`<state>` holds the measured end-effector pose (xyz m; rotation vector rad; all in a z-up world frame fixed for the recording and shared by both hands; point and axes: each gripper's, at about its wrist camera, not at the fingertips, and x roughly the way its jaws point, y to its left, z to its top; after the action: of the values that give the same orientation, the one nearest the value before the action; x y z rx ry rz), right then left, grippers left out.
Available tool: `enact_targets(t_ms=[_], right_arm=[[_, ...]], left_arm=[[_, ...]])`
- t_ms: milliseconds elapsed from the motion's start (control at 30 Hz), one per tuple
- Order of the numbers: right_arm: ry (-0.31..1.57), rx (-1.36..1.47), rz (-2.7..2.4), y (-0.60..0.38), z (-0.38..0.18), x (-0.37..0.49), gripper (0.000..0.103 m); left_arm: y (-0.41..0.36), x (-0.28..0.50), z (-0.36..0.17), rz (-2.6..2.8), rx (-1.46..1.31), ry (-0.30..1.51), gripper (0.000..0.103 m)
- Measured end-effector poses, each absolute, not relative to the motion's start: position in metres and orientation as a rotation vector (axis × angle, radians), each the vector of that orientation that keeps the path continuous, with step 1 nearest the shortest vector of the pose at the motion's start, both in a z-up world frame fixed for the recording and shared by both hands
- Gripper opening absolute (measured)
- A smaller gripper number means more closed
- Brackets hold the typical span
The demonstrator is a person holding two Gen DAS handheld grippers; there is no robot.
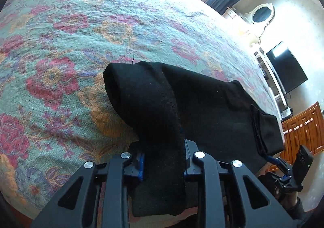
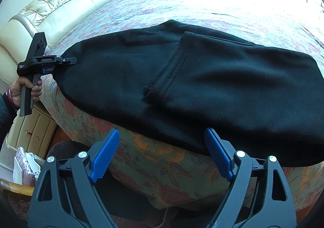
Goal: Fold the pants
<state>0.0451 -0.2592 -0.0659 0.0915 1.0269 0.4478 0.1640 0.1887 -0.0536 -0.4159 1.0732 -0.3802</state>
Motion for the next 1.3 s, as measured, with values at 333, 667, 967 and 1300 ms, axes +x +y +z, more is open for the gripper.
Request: enact_targets(t_ms=[333,667,967,1300], right_arm=[[1.025,0.121,0.445,-0.265,-0.061,0.042,0.086],[1.019,0.167,0.433,-0.281,-0.054,0.034,0.086],[0.982,0.238,0.397,-0.308,-0.042,0.029,0.086],[0.943,0.385,0.33,-0.356,-0.035,0.034,0.086]], left_arm=[[0.178,0.16,-0.011,-0.453,-0.53,0.959,0.021],[0.104,0.168,0.056,-0.553,-0.472,0.862,0.021],[-0.008,0.174,0.078,-0.682,-0.352,0.862,0.021],[-0.119,0.179,0.02,-0.738,-0.2,0.985,0.021]])
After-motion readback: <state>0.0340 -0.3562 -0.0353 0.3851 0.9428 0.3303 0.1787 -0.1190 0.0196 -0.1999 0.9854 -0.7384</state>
